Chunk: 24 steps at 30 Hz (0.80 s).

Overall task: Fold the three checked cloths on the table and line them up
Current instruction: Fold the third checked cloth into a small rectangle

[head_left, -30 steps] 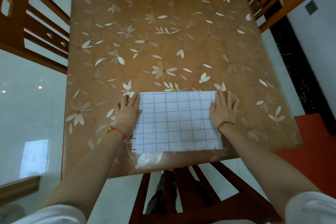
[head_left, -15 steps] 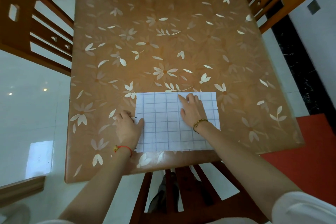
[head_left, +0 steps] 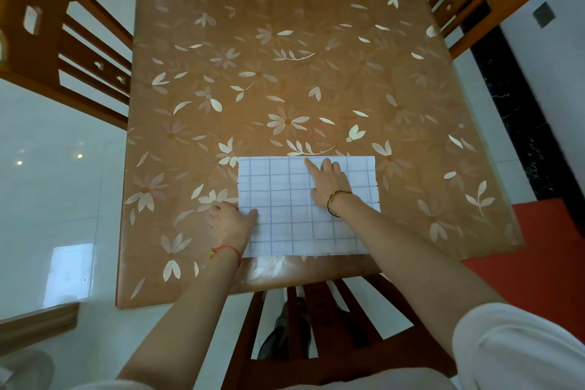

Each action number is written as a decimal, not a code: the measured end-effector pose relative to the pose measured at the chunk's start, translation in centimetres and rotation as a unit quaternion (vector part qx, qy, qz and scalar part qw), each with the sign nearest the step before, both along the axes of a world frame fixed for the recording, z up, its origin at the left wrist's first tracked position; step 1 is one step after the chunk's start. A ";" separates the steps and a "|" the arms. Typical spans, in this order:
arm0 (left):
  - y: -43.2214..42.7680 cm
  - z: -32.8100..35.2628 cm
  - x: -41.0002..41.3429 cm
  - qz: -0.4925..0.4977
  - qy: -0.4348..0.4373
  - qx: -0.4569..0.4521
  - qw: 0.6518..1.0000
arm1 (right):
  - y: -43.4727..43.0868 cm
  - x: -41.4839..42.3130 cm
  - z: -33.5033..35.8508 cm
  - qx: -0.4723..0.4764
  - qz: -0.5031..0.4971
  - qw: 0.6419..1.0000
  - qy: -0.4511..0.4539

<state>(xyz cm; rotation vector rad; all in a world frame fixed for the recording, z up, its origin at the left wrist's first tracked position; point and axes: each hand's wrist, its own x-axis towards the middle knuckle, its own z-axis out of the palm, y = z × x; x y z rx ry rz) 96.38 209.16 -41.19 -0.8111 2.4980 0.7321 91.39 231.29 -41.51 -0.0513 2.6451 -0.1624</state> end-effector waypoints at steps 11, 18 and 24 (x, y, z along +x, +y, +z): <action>-0.5 3.7 0.0 0.059 0.057 0.313 0.946 | 0.2 -0.4 -0.3 -0.003 0.000 1.000 -0.024; 0.7 6.4 0.0 -0.077 0.036 0.351 0.933 | -0.3 0.2 -0.3 0.008 -0.004 1.000 -0.004; 4.7 7.8 0.2 -0.131 0.054 0.376 0.916 | 0.6 3.2 -1.2 -0.044 0.009 0.996 0.082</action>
